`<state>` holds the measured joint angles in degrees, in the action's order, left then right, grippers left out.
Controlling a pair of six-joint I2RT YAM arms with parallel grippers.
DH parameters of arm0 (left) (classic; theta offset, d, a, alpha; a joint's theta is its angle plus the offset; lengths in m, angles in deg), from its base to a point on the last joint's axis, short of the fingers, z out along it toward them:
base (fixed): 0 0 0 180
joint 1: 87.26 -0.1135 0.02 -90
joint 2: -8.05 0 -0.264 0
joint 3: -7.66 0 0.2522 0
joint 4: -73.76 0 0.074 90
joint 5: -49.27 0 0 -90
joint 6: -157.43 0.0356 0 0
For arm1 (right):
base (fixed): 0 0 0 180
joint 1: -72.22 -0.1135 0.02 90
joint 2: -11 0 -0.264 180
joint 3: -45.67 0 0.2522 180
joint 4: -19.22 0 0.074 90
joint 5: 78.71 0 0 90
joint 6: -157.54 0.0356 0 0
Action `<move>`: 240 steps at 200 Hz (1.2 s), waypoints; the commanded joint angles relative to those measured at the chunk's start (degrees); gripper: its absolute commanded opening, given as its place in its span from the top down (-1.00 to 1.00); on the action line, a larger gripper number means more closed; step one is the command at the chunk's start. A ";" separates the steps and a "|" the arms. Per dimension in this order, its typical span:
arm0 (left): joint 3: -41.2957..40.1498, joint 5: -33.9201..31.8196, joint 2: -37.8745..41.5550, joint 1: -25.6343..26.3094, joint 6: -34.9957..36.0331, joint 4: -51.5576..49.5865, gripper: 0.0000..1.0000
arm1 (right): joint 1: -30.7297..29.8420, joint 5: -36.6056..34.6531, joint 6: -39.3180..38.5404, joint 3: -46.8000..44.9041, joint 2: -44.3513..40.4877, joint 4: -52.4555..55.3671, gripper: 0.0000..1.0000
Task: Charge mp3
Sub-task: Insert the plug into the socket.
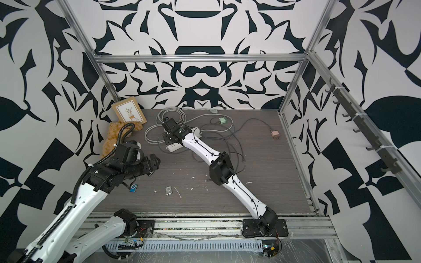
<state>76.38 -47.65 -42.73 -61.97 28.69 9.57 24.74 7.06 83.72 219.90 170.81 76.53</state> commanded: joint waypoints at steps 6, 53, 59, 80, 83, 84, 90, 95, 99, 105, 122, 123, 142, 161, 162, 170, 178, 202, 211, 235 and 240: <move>1.22 3.57 -2.01 -1.37 1.11 2.62 -0.99 | 0.96 -4.77 3.59 -3.50 8.61 21.55 1.00; 0.79 4.81 -5.95 -3.81 0.74 4.64 -0.99 | 1.18 -4.03 5.49 -2.32 9.08 21.97 1.00; 0.79 5.10 -6.41 -4.52 0.46 4.79 -0.99 | 1.17 -3.82 5.71 -2.83 8.76 21.95 0.95; 0.48 6.98 -7.60 -7.01 -0.41 6.03 -0.99 | 1.04 -2.30 6.79 -6.97 5.53 19.47 0.68; 0.50 7.22 -7.70 -7.35 -0.52 6.25 -0.99 | 1.06 -2.33 7.01 -7.62 4.99 18.91 0.65; 0.45 7.33 -7.72 -7.45 -0.53 6.32 -0.99 | 1.07 -2.35 7.06 -7.84 4.64 18.70 0.64; 0.35 7.90 -7.95 -8.07 -0.62 6.88 -0.99 | 1.03 -2.36 7.51 -9.13 3.14 17.48 0.62; 0.25 8.31 -8.01 -8.45 -0.75 7.36 -0.99 | 1.02 -2.36 7.90 -9.93 1.88 16.28 0.60; 0.16 8.59 -7.96 -8.78 -0.80 7.66 -0.99 | 1.02 -2.36 8.25 -11.00 0.83 15.35 0.58; 0.05 8.96 -7.91 -9.23 -0.94 8.14 -0.99 | 0.99 -2.45 8.66 -12.77 -0.75 14.03 0.57; -0.20 9.63 -7.59 -10.07 -1.25 9.04 -1.00 | 0.76 -2.82 9.31 -13.02 -2.94 11.84 0.56; -0.20 9.64 -7.54 -10.13 -1.25 8.99 -1.00 | 0.79 -2.85 9.30 -12.91 -2.98 11.83 0.55; -0.23 9.99 -7.04 -10.53 -1.47 9.17 -1.00 | 0.73 -1.15 9.39 -7.01 -0.03 13.93 0.47; -0.34 10.72 -6.73 -10.66 -1.43 9.20 -1.00 | 0.70 0.81 9.96 -3.65 2.34 15.94 0.31; -0.31 10.80 -6.71 -10.69 -1.43 9.25 -1.00 | 0.67 0.94 10.02 -3.70 2.30 15.86 0.30; -0.40 11.14 -6.72 -10.71 -1.47 9.39 -1.00 | 0.65 1.65 10.47 -4.96 1.45 14.72 0.17; -0.46 11.39 -6.76 -10.63 -1.69 9.44 -1.00 | 0.68 2.67 11.19 -6.98 -0.10 12.62 0.04; -0.48 11.92 -6.85 -10.71 -2.46 10.15 -1.00 | 0.72 4.30 12.61 -13.23 -6.40 6.99 -0.22; -0.31 11.84 -7.00 -10.66 -2.57 10.24 -1.00 | 0.73 5.02 13.02 -13.84 -8.26 6.11 -0.29; 0.40 11.67 -7.61 -10.66 -2.83 10.34 -1.00 | 0.81 7.49 14.17 -15.73 -12.41 4.66 -0.40; 0.51 11.58 -7.78 -10.68 -2.91 10.45 -1.00 | 0.81 8.20 14.37 -16.37 -13.37 4.33 -0.53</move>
<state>76.35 -36.57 -50.21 -72.37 26.72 19.27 25.26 11.37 95.52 205.99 162.70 79.35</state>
